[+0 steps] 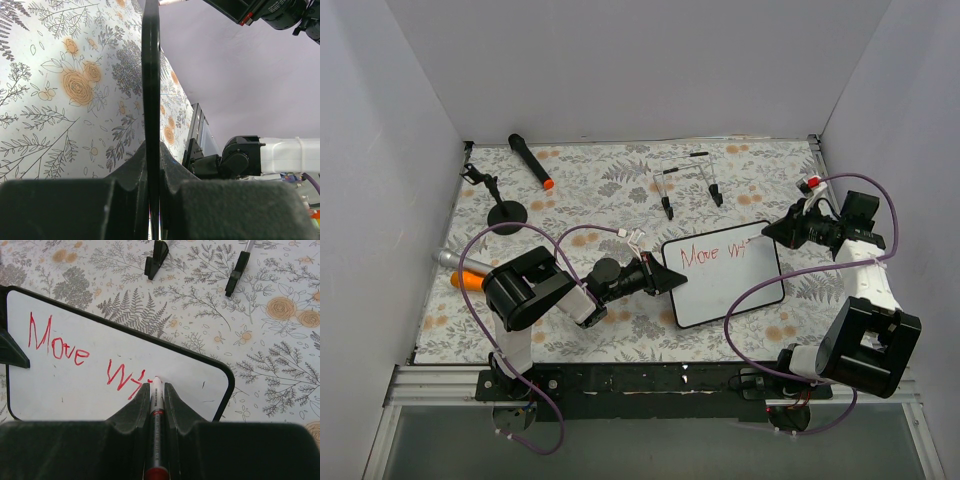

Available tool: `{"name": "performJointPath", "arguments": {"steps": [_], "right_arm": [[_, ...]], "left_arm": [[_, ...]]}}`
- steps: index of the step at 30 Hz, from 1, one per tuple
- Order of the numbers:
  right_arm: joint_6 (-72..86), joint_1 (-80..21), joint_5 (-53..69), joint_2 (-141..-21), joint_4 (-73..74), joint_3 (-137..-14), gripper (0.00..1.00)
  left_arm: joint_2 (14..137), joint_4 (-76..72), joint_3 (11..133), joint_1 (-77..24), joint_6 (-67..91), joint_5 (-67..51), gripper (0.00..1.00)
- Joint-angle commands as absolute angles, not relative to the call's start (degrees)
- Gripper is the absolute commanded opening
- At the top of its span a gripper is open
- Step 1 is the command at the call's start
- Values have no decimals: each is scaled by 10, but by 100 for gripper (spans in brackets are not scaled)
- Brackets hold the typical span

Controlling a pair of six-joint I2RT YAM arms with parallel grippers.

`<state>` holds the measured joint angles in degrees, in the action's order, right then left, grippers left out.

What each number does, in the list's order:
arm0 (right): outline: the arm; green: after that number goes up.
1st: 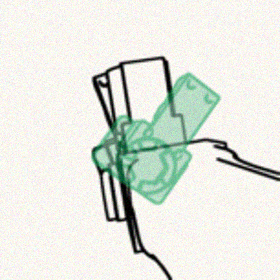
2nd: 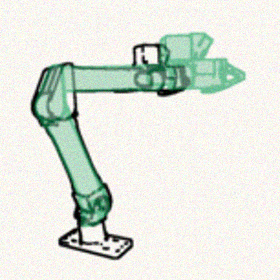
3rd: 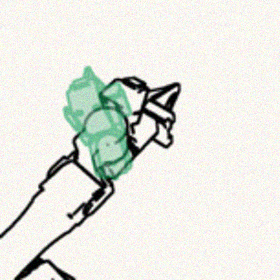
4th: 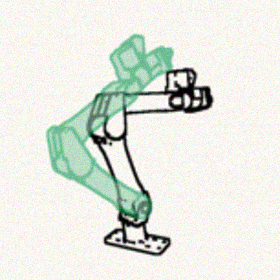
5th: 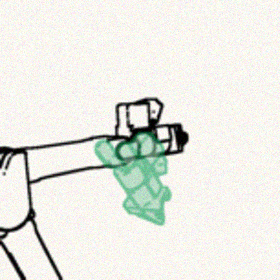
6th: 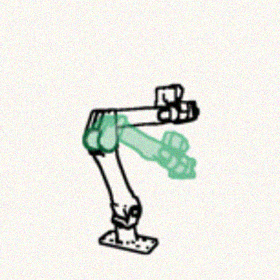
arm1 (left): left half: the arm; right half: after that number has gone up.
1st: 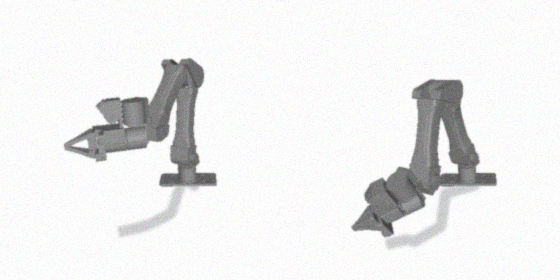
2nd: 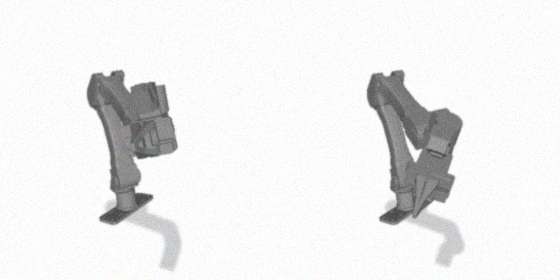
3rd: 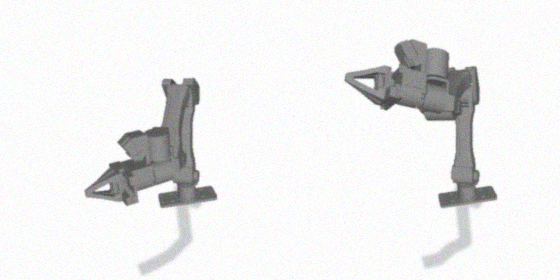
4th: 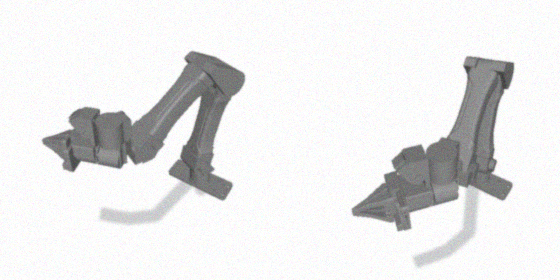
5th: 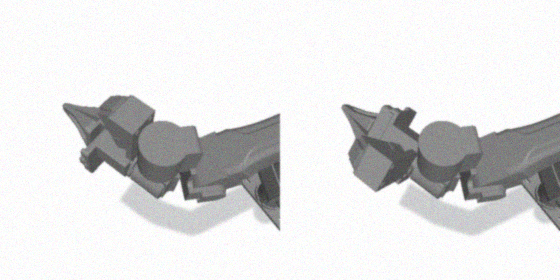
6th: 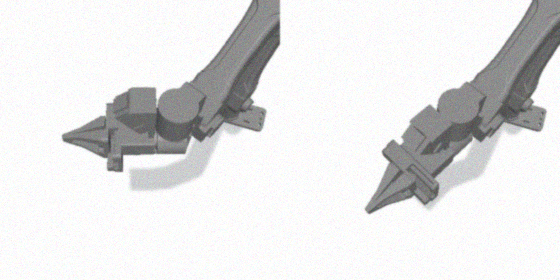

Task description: Write a sentence on the whiteboard

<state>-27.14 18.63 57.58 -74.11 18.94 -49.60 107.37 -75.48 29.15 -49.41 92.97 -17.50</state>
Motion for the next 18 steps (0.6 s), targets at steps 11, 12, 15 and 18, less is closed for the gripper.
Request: {"name": "performJointPath", "arguments": {"steps": [11, 12, 15, 18], "right_arm": [[-239, 175, 577, -755, 142, -517, 1], [-243, 174, 577, -755, 144, -516, 1], [-254, 173, 578, -754, 160, -515, 1], [-280, 173, 575, -751, 189, -513, 1]], "left_arm": [[1076, -787, 299, -498, 906, -196, 0], [1075, -787, 299, -498, 906, -196, 0], [1075, -787, 298, -497, 906, -195, 0], [1076, -788, 299, -498, 907, -195, 0]]}}
